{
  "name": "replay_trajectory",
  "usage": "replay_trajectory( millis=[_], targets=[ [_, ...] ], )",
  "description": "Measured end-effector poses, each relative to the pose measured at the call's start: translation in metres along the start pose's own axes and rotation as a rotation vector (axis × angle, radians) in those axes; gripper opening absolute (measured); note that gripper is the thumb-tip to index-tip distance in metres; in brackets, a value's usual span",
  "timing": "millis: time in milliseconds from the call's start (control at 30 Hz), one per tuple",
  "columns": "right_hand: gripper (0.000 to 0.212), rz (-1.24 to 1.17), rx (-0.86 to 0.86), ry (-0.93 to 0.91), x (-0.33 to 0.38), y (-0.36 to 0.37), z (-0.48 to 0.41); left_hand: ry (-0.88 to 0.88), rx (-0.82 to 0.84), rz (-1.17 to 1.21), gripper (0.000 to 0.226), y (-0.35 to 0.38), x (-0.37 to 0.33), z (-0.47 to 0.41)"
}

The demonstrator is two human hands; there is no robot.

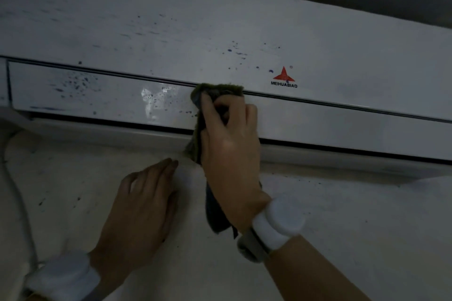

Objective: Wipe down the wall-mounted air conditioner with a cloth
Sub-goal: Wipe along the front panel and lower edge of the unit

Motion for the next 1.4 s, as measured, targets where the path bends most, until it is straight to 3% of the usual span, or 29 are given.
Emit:
replay_trajectory(
  millis=[133, 233, 500, 667, 933, 1067, 1400],
  targets=[
    [0.038, 0.087, 0.056, -0.052, -0.02, -0.019, 0.008, -0.002, -0.283, 0.017, 0.056, -0.056, -0.016, 0.001],
    [0.041, 0.096, 0.035, 0.06, -0.061, -0.043, 0.023, 0.034, -0.352, -0.071, 0.062, -0.08, -0.031, -0.002],
    [0.046, 0.038, -0.152, 0.341, -0.142, -0.089, 0.063, 0.019, -0.143, -0.213, 0.065, -0.075, -0.02, -0.015],
    [0.039, 0.052, -0.198, 0.239, -0.094, -0.06, 0.045, 0.019, -0.133, -0.23, 0.064, -0.082, -0.006, -0.01],
    [0.036, -0.061, -0.031, -0.013, 0.045, 0.029, -0.015, -0.054, -0.113, -0.224, 0.058, -0.085, 0.037, 0.01],
    [0.041, -0.047, 0.043, -0.059, 0.065, 0.041, -0.024, -0.091, -0.049, -0.185, 0.058, -0.079, 0.055, 0.019],
    [0.037, 0.108, -0.021, 0.121, -0.058, -0.04, 0.023, 0.056, -0.055, -0.162, 0.059, -0.071, 0.009, 0.006]
  ],
)
Point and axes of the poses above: each hand's wrist, its own z-axis away from the middle knuckle, its own y-axis out of the palm, x = y × z, the point moved 10 cm from there along -z, towards the middle knuckle, and after that the axes turned 15 degrees about x, right-handed, at the moved point
